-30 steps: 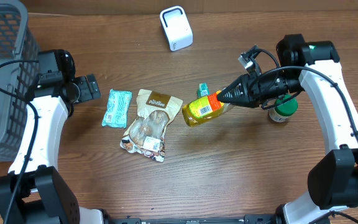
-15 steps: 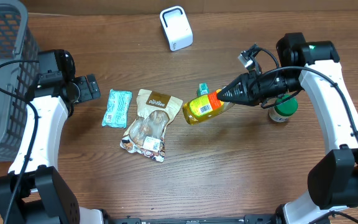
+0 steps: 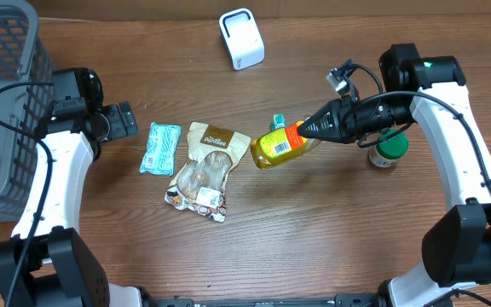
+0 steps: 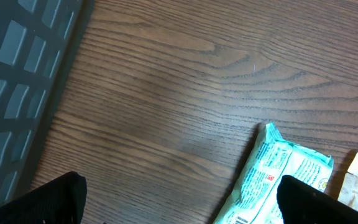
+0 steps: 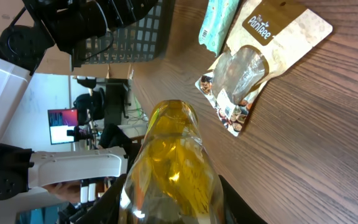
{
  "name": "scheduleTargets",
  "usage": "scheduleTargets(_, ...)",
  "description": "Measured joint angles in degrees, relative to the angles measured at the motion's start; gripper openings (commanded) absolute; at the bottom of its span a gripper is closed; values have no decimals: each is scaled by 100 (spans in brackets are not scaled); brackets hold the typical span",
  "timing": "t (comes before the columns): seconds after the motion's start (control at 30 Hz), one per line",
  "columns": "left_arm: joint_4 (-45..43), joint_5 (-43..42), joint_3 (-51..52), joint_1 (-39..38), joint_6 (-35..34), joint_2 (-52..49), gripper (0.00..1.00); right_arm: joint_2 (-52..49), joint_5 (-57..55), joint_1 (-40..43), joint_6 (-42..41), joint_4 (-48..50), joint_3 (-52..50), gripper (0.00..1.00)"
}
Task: Scan the item barcode
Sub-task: 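Lift the yellow oil bottle with the right gripper and tilt it, then carry the bottle to the white scanner and hold its label there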
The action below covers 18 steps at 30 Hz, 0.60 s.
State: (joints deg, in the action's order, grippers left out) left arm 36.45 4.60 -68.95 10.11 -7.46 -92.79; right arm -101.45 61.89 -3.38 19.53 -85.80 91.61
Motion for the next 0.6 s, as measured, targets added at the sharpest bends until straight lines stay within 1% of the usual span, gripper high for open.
scheduleTargets(0.47, 0, 0, 0, 0, 0, 0, 100, 0, -2, 0, -2, 238, 0, 25)
scheduleTargets(0.53, 0, 0, 0, 0, 0, 0, 100, 0, -4, 0, -9, 417, 0, 25)
scheduleTargets(0.6, 0, 0, 0, 0, 0, 0, 100, 0, -17, -2, -28, 828, 0, 25)
